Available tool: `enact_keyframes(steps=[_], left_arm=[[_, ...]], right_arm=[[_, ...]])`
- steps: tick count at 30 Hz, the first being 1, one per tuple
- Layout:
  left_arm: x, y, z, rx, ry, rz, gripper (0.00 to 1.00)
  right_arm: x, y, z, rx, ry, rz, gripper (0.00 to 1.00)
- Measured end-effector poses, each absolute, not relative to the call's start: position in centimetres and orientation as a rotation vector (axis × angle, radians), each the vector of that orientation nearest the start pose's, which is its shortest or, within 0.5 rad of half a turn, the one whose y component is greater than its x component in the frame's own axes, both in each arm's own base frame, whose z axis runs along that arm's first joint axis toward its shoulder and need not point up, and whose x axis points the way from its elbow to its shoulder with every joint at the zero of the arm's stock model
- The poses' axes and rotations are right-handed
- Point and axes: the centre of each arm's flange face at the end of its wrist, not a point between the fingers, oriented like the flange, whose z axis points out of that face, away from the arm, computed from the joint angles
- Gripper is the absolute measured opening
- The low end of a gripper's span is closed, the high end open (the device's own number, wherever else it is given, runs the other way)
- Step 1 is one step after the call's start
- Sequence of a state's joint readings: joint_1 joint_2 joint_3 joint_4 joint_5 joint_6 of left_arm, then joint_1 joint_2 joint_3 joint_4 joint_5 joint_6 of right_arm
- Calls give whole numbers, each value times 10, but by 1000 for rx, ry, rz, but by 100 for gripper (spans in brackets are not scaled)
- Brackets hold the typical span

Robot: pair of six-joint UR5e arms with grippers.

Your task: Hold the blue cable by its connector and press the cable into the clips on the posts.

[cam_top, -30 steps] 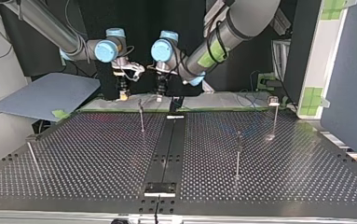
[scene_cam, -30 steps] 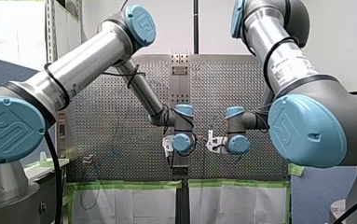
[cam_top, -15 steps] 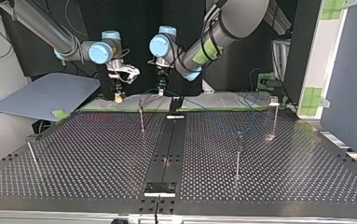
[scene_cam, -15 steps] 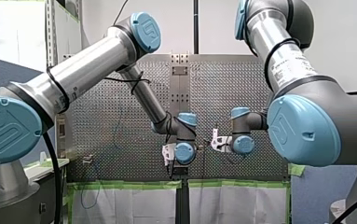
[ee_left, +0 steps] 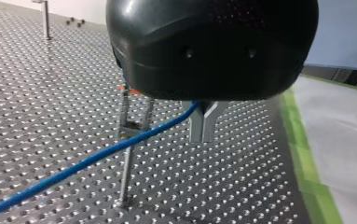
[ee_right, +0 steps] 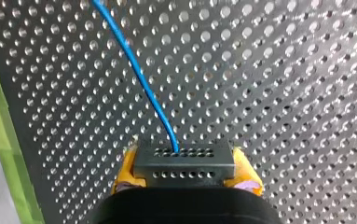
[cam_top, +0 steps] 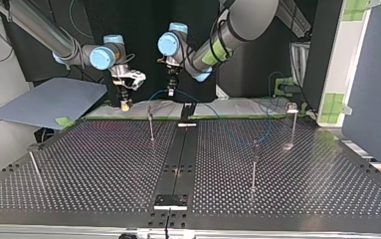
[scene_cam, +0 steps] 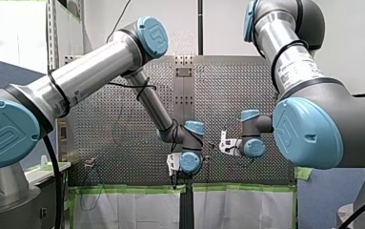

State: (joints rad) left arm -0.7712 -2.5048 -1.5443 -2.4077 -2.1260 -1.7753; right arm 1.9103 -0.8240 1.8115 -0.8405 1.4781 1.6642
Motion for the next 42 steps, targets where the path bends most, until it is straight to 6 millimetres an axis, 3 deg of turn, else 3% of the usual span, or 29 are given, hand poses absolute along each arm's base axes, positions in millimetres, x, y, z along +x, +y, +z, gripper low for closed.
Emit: enact_keyframes(steps=[8,19,30,42], left_arm=[[413,-511,-10,78,1719,-243,2],[428,-535,13,69,1690,-274,2],[434,-539,19,71,1692,-275,2],[439,-547,24,104,1687,-324,2]], right_arm=[[328,-511,33,1623,-1156,1508,0],[314,-516,3,1647,-1200,1470,0],[297,-542,11,1628,-1182,1543,0],[288,-557,18,1664,-1139,1620,0]])
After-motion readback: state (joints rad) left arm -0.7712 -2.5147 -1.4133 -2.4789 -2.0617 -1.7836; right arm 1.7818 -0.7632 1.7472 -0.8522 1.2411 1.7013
